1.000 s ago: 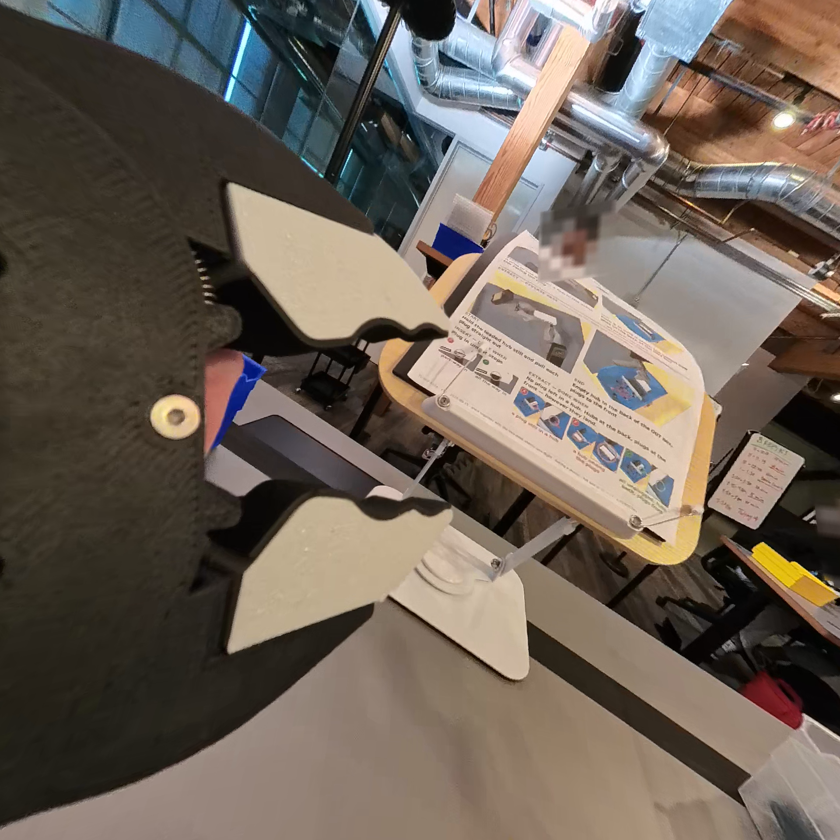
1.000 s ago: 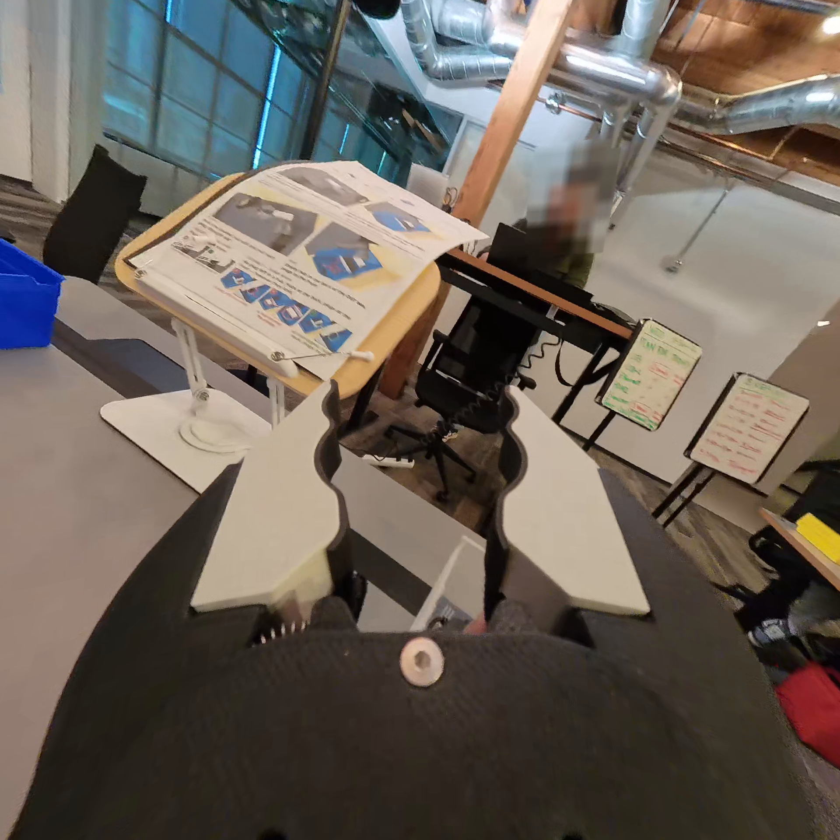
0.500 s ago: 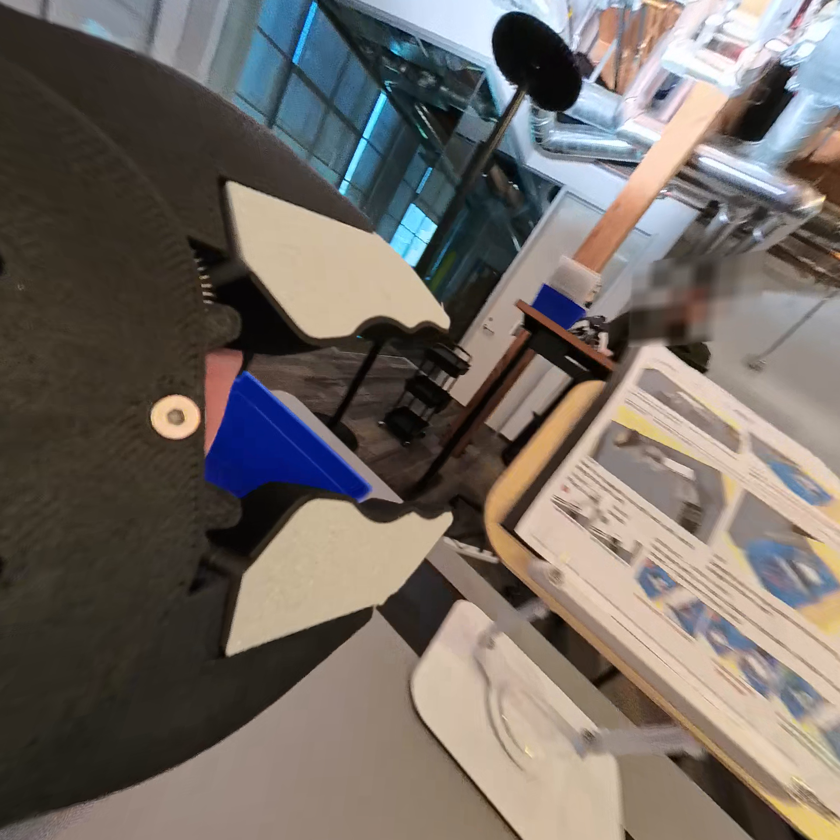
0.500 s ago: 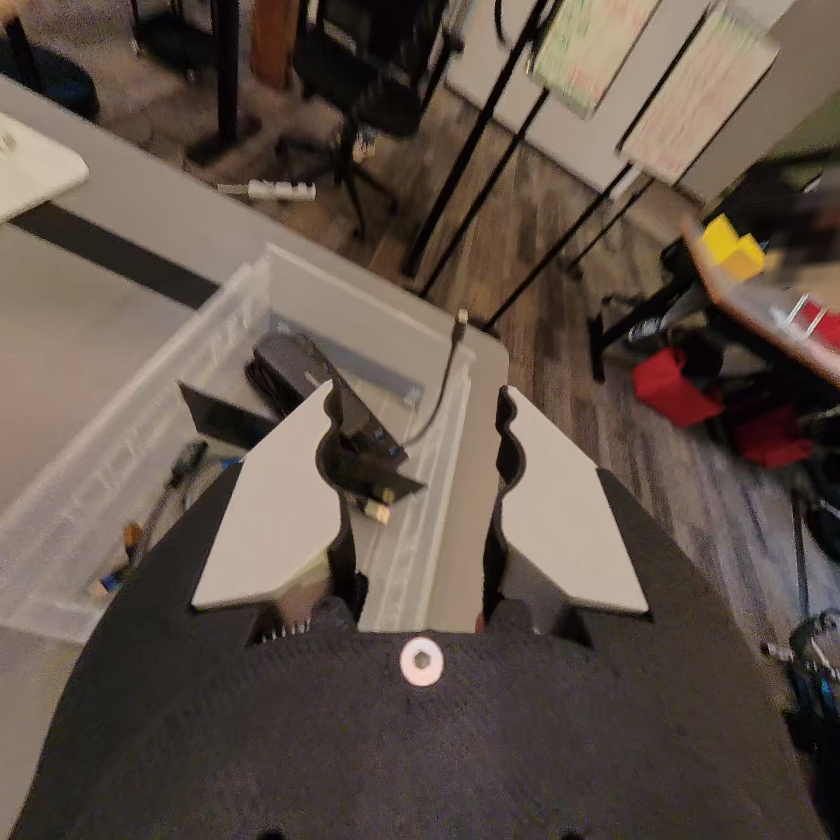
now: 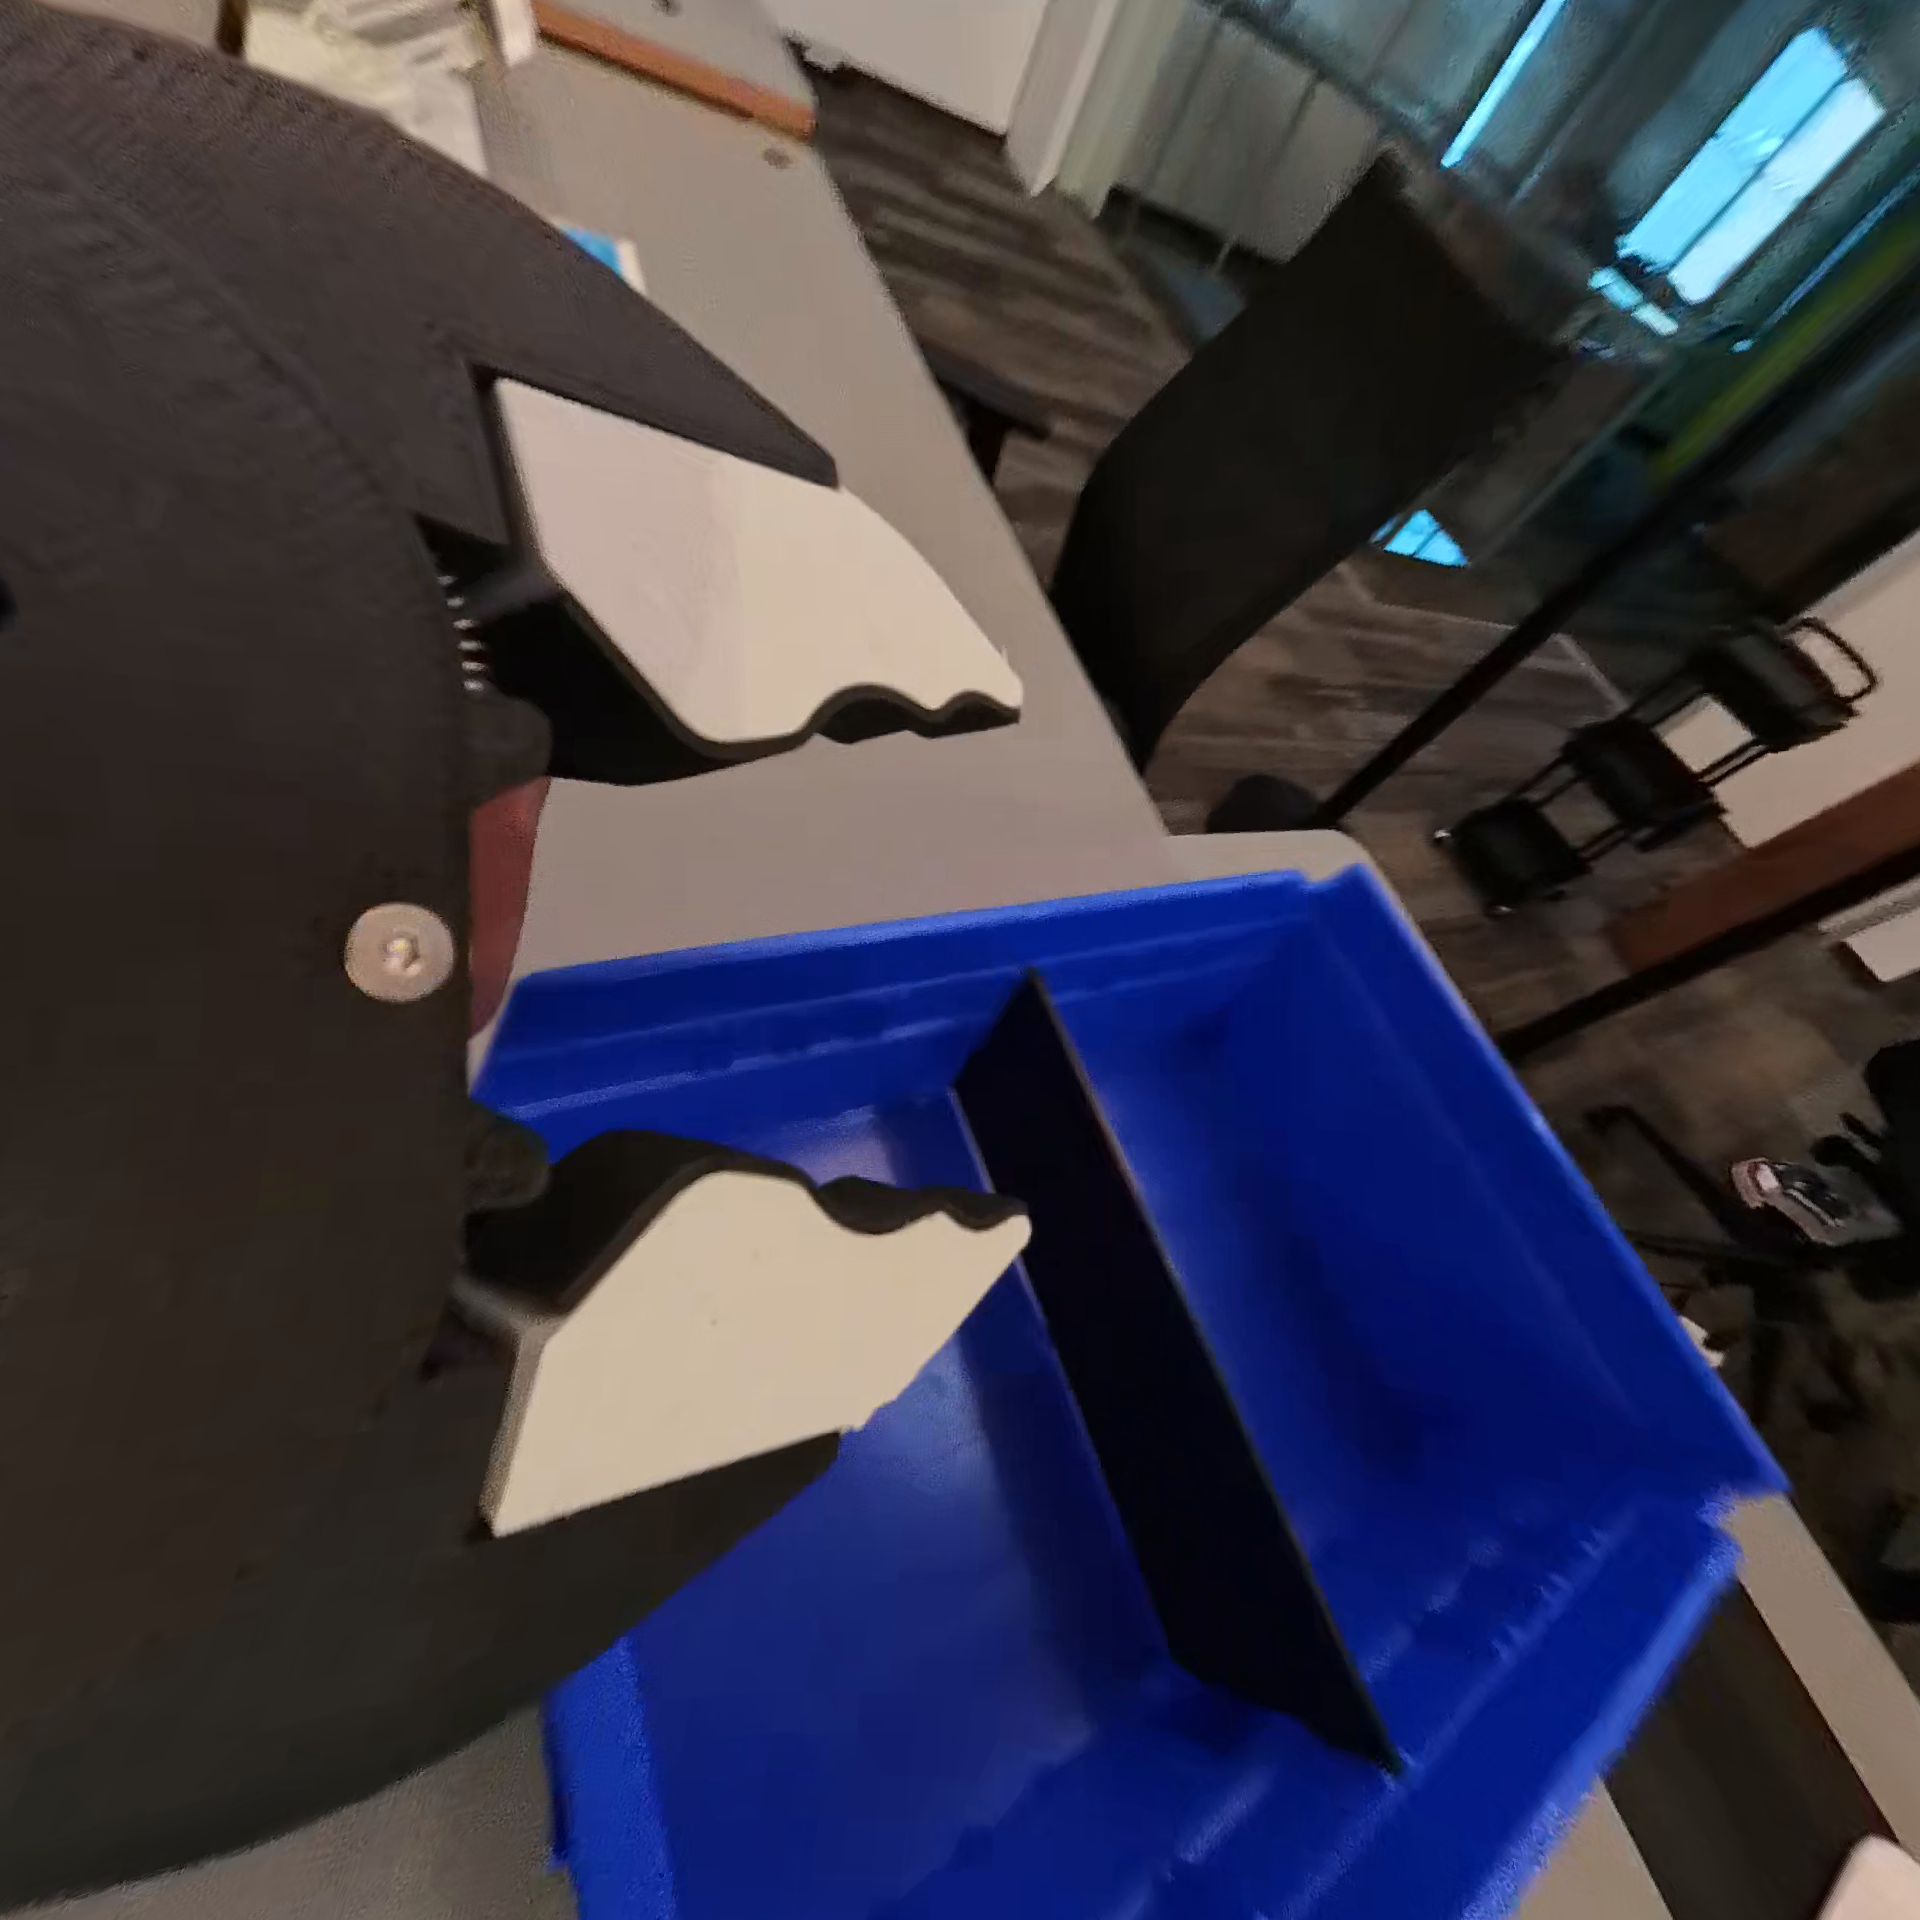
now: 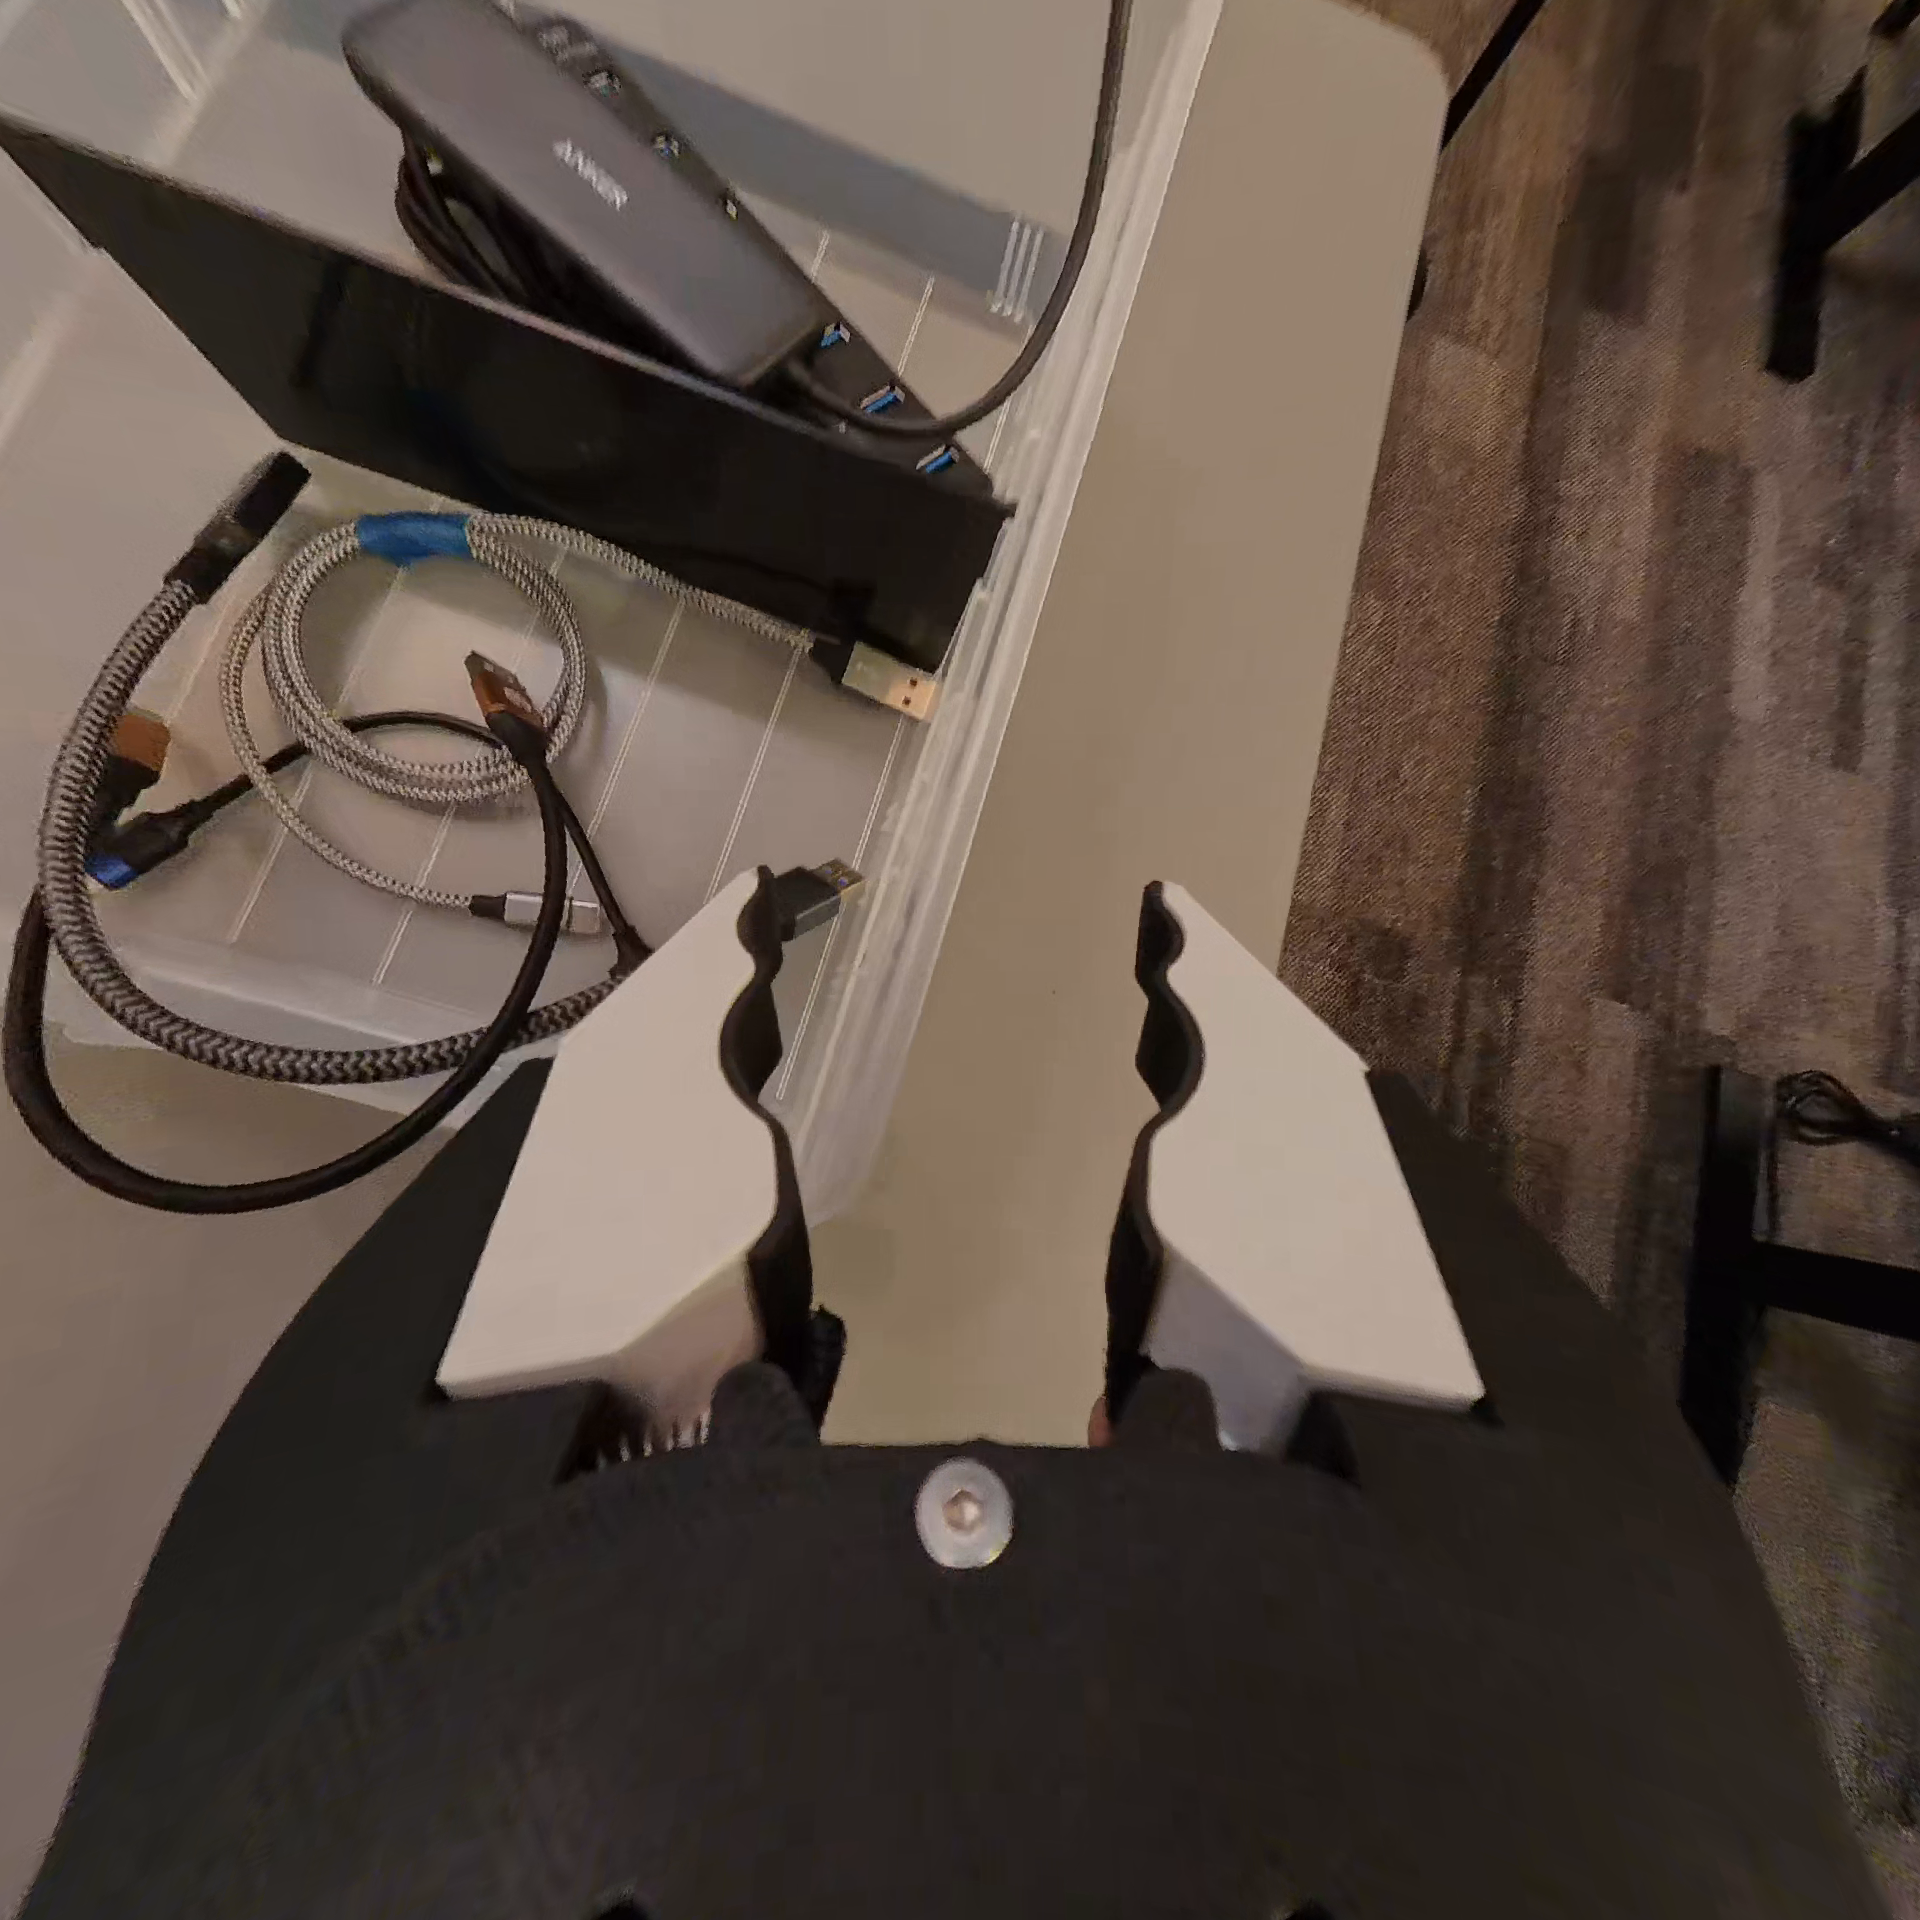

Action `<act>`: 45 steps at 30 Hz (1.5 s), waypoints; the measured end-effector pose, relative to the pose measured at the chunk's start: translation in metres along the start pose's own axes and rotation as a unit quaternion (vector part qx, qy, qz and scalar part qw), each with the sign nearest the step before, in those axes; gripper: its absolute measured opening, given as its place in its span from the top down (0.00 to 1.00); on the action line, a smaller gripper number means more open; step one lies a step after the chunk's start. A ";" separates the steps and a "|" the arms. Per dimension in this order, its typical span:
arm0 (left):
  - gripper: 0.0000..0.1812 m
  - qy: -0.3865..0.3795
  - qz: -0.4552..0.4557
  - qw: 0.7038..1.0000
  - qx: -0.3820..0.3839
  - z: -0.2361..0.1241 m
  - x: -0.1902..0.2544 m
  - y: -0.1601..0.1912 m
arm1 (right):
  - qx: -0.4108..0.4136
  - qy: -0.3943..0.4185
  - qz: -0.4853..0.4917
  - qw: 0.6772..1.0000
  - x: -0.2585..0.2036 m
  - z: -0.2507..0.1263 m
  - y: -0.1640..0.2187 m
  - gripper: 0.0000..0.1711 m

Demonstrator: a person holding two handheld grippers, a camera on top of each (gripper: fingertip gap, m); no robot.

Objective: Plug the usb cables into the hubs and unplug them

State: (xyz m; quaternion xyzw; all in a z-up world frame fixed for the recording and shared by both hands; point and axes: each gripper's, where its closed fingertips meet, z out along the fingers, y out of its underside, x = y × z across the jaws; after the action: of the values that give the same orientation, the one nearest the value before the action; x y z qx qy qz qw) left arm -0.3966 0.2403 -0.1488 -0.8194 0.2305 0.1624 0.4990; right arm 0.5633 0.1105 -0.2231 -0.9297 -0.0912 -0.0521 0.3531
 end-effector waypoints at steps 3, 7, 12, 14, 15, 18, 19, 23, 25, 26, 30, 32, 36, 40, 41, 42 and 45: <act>0.52 -0.009 -0.029 0.999 -0.019 -0.002 -0.011 0.034 | -0.010 -0.013 0.002 1.000 -0.007 0.010 0.008 0.62; 0.50 0.013 -0.079 0.996 -0.031 0.004 -0.009 0.059 | -0.017 -0.017 -0.003 1.000 -0.012 0.020 0.012 0.67; 0.49 0.032 -0.103 0.992 -0.058 0.024 0.003 0.082 | -0.016 -0.016 0.000 1.000 -0.017 0.029 0.010 0.75; 0.53 0.034 -0.103 0.992 -0.068 0.029 0.006 0.088 | -0.009 -0.019 -0.001 1.000 -0.020 0.030 0.007 0.79; 0.58 0.035 -0.115 0.991 -0.061 0.030 0.005 0.086 | -0.008 -0.020 -0.002 1.000 -0.021 0.030 0.006 0.80; 0.75 0.054 -0.128 0.989 -0.057 0.033 0.008 0.089 | -0.013 -0.018 -0.006 1.000 -0.020 0.031 0.006 0.84; 0.77 0.061 -0.135 0.987 -0.057 0.034 0.010 0.089 | -0.014 -0.018 -0.007 1.000 -0.020 0.031 0.006 0.85; 0.93 0.096 -0.130 0.985 -0.052 0.041 0.020 0.086 | -0.017 -0.022 -0.005 1.000 -0.015 0.032 0.007 0.92; 0.96 0.116 -0.155 0.980 -0.046 0.044 0.021 0.083 | -0.014 -0.022 0.003 1.000 -0.011 0.033 0.006 0.95; 0.96 0.126 -0.163 0.978 -0.038 0.045 0.022 0.081 | -0.012 -0.024 0.004 1.000 -0.010 0.033 0.006 0.97; 0.97 0.140 -0.184 0.973 -0.023 0.043 0.024 0.078 | -0.009 -0.044 -0.017 0.999 -0.017 0.030 0.007 0.98; 0.97 0.146 -0.188 0.971 -0.015 0.039 0.026 0.078 | -0.008 -0.051 -0.023 0.998 -0.023 0.028 0.007 0.98; 0.97 0.148 -0.180 0.972 0.003 0.030 0.029 0.073 | -0.005 -0.064 -0.036 0.997 -0.039 0.026 0.006 0.98; 0.98 0.145 -0.175 0.973 0.043 0.017 0.027 0.061 | -0.005 -0.080 -0.060 0.995 -0.063 0.024 0.002 0.98; 0.98 0.144 -0.170 0.974 0.049 0.014 0.027 0.059 | -0.004 -0.085 -0.066 0.994 -0.071 0.023 0.000 0.98; 0.98 0.143 -0.166 0.974 0.055 0.012 0.027 0.057 | -0.003 -0.091 -0.072 0.993 -0.079 0.023 -0.001 0.98; 0.98 0.149 -0.162 0.973 0.073 0.004 0.030 0.053 | -0.001 -0.108 -0.092 0.990 -0.105 0.022 -0.006 0.98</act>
State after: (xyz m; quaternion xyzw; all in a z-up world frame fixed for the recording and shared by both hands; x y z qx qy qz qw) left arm -0.4001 0.2166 -0.2046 -0.8221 0.1779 -0.0618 0.5373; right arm 0.4597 0.1154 -0.2526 -0.9179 -0.2142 0.0161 0.3337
